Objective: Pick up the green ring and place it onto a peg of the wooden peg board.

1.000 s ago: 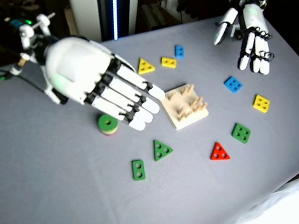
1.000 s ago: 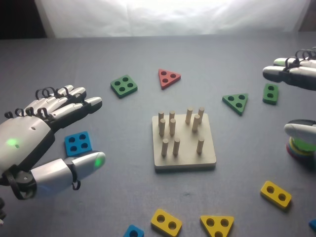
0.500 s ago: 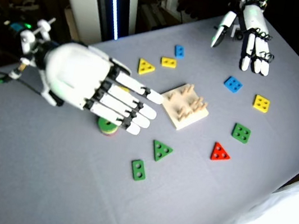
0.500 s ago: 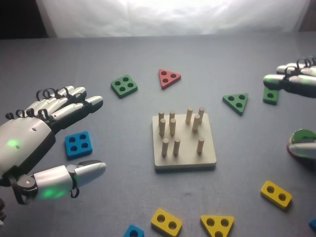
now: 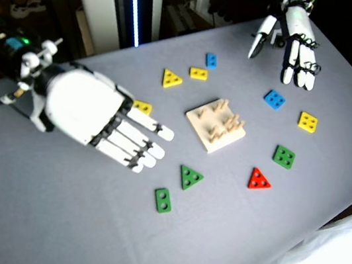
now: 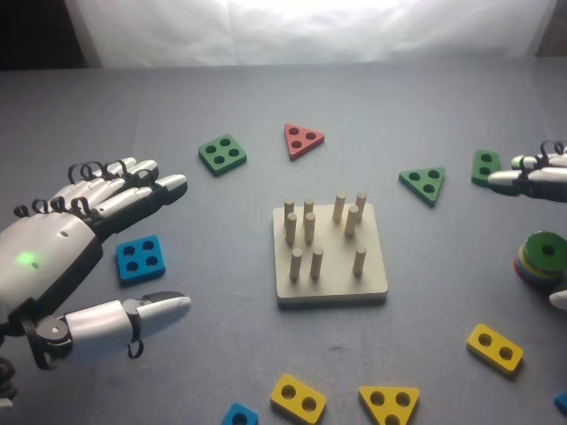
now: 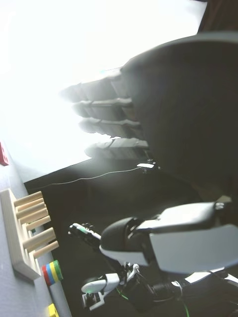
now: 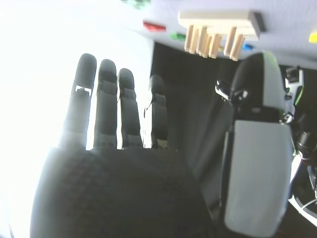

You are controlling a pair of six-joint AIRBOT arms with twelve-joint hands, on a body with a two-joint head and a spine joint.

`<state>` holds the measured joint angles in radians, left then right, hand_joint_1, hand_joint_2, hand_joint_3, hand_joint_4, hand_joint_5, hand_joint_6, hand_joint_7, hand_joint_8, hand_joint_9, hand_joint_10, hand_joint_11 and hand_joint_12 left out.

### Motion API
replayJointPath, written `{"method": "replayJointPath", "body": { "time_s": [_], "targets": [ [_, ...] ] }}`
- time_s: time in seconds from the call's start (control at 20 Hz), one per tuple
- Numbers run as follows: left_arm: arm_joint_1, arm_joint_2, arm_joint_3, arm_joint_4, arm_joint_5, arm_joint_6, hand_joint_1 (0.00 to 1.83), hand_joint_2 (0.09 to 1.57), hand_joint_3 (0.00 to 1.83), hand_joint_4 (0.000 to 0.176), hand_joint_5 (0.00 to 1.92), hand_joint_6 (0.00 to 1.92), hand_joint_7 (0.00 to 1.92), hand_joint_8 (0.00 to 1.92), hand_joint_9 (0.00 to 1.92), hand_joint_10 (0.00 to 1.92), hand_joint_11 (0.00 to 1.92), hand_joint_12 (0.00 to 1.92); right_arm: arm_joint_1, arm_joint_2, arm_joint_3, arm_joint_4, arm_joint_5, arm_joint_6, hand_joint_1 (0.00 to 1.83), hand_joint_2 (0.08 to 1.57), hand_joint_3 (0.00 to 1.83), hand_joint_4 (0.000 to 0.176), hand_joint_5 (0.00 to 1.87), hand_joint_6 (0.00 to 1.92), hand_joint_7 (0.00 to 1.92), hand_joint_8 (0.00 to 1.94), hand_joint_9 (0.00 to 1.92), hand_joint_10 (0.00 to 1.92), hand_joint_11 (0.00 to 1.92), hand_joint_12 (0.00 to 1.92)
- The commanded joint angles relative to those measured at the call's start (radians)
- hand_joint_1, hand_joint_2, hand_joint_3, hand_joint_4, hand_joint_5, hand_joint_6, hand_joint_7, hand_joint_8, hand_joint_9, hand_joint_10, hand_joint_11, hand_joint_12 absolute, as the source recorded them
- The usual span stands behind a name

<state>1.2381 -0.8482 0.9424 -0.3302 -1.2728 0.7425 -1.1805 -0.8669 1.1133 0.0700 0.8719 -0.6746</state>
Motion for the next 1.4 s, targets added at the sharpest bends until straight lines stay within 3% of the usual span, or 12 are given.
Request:
{"method": "replayJointPath", "body": {
  "time_s": [0.0, 0.1, 0.35, 0.45, 0.6, 0.75, 0.9, 1.05, 1.2, 1.25, 1.3, 1.35],
  "targets": [
    [-0.009, -0.006, 0.003, 0.023, -0.126, -0.011, 0.71, 1.04, 0.00, 0.044, 0.30, 0.00, 0.13, 0.00, 0.06, 0.00, 0.00, 0.21, 0.010, -0.003, 0.007, 0.018, 0.081, -0.002, 0.91, 0.91, 0.01, 0.145, 0.28, 0.00, 0.22, 0.00, 0.24, 0.00, 0.01, 0.81],
    [-0.009, -0.006, 0.003, 0.023, -0.127, -0.013, 0.72, 1.04, 0.00, 0.028, 0.31, 0.00, 0.15, 0.00, 0.07, 0.00, 0.00, 0.26, 0.014, -0.008, 0.017, 0.018, 0.051, -0.008, 0.91, 0.91, 0.00, 0.157, 0.28, 0.00, 0.22, 0.00, 0.23, 0.00, 0.00, 0.77],
    [-0.009, -0.013, 0.007, 0.026, -0.123, -0.022, 0.68, 1.06, 0.00, 0.039, 0.31, 0.00, 0.17, 0.00, 0.13, 0.01, 0.00, 0.41, 0.042, -0.032, 0.042, -0.001, -0.031, -0.031, 0.96, 0.91, 0.00, 0.170, 0.30, 0.00, 0.24, 0.00, 0.27, 0.01, 0.04, 0.79],
    [-0.009, -0.014, 0.008, 0.026, -0.124, -0.027, 0.69, 1.07, 0.00, 0.041, 0.33, 0.01, 0.18, 0.00, 0.13, 0.00, 0.00, 0.41, 0.057, -0.043, 0.044, -0.004, -0.056, -0.058, 1.04, 0.96, 0.00, 0.131, 0.45, 0.01, 0.36, 0.01, 0.42, 0.02, 0.20, 0.82],
    [-0.009, -0.017, 0.008, 0.026, -0.122, -0.031, 0.67, 1.06, 0.00, 0.040, 0.34, 0.00, 0.19, 0.00, 0.13, 0.00, 0.00, 0.44, 0.073, -0.053, 0.046, -0.016, -0.066, -0.068, 1.12, 1.00, 0.00, 0.105, 0.51, 0.00, 0.42, 0.00, 0.47, 0.01, 0.20, 0.85],
    [-0.009, -0.018, 0.011, 0.030, -0.120, -0.037, 0.66, 1.06, 0.00, 0.046, 0.34, 0.00, 0.18, 0.00, 0.14, 0.00, 0.00, 0.45, 0.082, -0.054, 0.049, -0.025, -0.079, -0.074, 1.15, 1.02, 0.00, 0.107, 0.54, 0.00, 0.45, 0.00, 0.51, 0.00, 0.19, 0.95],
    [-0.009, -0.019, 0.012, 0.030, -0.118, -0.042, 0.65, 1.07, 0.00, 0.053, 0.34, 0.01, 0.19, 0.01, 0.12, 0.00, 0.00, 0.37, 0.086, -0.055, 0.050, -0.030, -0.084, -0.074, 1.22, 1.03, 0.00, 0.039, 0.63, 0.00, 0.53, 0.00, 0.71, 0.03, 0.43, 1.02],
    [-0.009, -0.025, 0.015, 0.032, -0.112, -0.049, 0.68, 1.07, 0.00, 0.043, 0.36, 0.00, 0.20, 0.00, 0.14, 0.00, 0.00, 0.45, 0.089, -0.058, 0.051, -0.033, -0.087, -0.079, 1.21, 1.08, 0.00, 0.048, 0.70, 0.00, 0.64, 0.01, 0.91, 0.12, 0.47, 1.30],
    [-0.009, -0.024, 0.016, 0.032, -0.113, -0.052, 0.67, 1.09, 0.00, 0.046, 0.36, 0.00, 0.20, 0.00, 0.13, 0.00, 0.00, 0.42, 0.098, -0.058, 0.051, -0.034, -0.093, -0.090, 1.33, 1.05, 0.00, 0.000, 0.84, 0.01, 0.80, 0.03, 0.73, 1.16, 0.58, 1.55],
    [-0.009, -0.025, 0.017, 0.032, -0.113, -0.053, 0.66, 1.09, 0.00, 0.043, 0.36, 0.00, 0.20, 0.00, 0.13, 0.00, 0.00, 0.46, 0.101, -0.058, 0.051, -0.034, -0.094, -0.094, 1.28, 1.08, 0.00, 0.000, 1.26, 0.03, 0.92, 0.97, 0.75, 1.31, 0.68, 1.59],
    [-0.009, -0.026, 0.017, 0.032, -0.113, -0.054, 0.67, 1.08, 0.00, 0.039, 0.37, 0.00, 0.21, 0.00, 0.15, 0.01, 0.00, 0.46, 0.101, -0.058, 0.051, -0.034, -0.095, -0.095, 1.25, 1.14, 0.00, 0.000, 1.07, 0.60, 0.83, 1.33, 0.75, 1.41, 0.73, 1.64],
    [-0.009, -0.028, 0.018, 0.032, -0.113, -0.055, 0.67, 1.09, 0.00, 0.036, 0.37, 0.00, 0.20, 0.00, 0.14, 0.01, 0.00, 0.46, 0.102, -0.059, 0.051, -0.036, -0.097, -0.096, 1.25, 1.14, 0.00, 0.000, 1.07, 0.66, 0.82, 1.39, 0.72, 1.36, 0.61, 1.63]
  ]
}}
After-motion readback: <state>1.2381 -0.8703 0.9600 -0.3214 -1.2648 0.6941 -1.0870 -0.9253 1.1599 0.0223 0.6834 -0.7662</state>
